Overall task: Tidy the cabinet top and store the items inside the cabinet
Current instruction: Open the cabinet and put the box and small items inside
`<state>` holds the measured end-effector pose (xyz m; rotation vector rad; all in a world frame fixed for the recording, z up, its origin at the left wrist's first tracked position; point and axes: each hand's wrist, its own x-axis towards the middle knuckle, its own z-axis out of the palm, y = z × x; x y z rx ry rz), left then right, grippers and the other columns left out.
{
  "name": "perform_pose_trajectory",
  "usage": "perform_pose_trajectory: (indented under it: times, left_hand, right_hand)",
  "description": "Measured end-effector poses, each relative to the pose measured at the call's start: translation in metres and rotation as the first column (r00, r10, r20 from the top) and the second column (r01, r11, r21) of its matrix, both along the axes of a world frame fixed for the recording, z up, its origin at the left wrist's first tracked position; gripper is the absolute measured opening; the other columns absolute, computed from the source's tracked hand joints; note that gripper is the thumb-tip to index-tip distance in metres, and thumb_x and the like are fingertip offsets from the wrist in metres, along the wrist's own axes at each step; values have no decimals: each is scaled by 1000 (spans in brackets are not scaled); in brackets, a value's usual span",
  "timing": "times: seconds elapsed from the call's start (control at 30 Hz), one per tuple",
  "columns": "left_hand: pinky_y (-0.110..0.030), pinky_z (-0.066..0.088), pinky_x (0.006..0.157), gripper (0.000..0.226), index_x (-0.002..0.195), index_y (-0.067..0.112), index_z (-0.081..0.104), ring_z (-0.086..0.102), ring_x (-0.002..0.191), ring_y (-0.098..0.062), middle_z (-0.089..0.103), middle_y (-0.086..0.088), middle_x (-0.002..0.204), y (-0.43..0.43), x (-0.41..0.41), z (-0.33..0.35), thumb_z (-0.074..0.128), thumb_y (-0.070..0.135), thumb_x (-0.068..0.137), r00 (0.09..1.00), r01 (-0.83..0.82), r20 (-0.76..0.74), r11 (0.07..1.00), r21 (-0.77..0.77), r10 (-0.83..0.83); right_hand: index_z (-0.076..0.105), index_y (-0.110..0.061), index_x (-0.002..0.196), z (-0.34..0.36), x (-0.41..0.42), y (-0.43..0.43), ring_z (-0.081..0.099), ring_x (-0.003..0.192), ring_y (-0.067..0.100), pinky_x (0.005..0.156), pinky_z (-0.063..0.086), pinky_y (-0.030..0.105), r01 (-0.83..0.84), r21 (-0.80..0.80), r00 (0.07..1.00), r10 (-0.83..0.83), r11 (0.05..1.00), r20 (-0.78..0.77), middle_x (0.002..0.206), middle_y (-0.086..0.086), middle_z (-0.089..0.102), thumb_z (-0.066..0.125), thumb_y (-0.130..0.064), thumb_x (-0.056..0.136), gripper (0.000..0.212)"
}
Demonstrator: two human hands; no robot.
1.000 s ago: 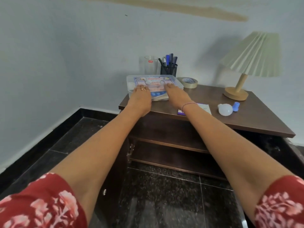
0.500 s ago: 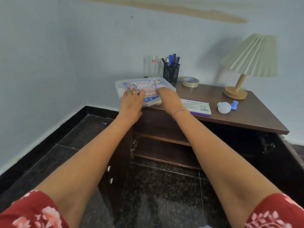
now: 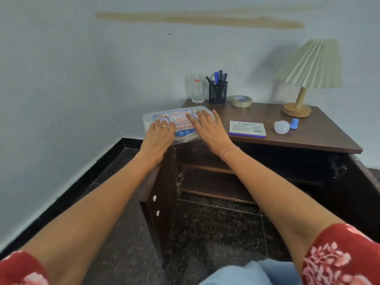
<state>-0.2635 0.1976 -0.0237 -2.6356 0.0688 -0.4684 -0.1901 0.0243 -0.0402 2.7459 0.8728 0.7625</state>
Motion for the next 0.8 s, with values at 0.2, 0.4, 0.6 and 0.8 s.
perform_pose_trajectory:
  times: [0.2, 0.4, 0.6, 0.8]
  left_hand:
    - [-41, 34, 110, 79, 140, 2, 23, 34, 137, -37, 37, -23, 143, 16, -39, 14, 71, 20, 80, 999, 25, -32, 999, 32, -24]
    - [-36, 42, 102, 63, 138, 5, 29, 46, 128, -31, 43, -19, 140, 6, -74, 18, 61, 14, 85, 997, 68, -27, 997, -46, -70]
    - [-34, 45, 98, 59, 137, 7, 31, 51, 123, -27, 47, -16, 138, -14, -103, 25, 61, 16, 87, 992, 128, -9, 990, -58, -129]
    - [-34, 47, 95, 62, 137, 10, 32, 51, 122, -25, 47, -14, 137, -36, -123, 22, 65, 17, 85, 986, 159, -27, 981, -108, -163]
  right_hand:
    - [33, -14, 140, 19, -22, -1, 42, 132, 32, 110, 36, 43, -213, -68, 975, 208, 975, -80, 143, 16, 42, 69, -21, 80, 70]
    - [33, -15, 140, 32, -57, -18, 46, 130, 31, 107, 39, 40, -224, -136, 973, 212, 965, -95, 142, 16, 44, 71, -26, 79, 72]
    - [32, -14, 140, 38, -98, -45, 44, 132, 30, 109, 37, 41, -181, -148, 979, 164, 972, -120, 143, 16, 42, 71, -27, 79, 73]
    - [33, -17, 139, 36, -127, -73, 47, 129, 28, 106, 40, 39, -169, -146, 982, 153, 975, -114, 141, 13, 45, 70, -30, 80, 71]
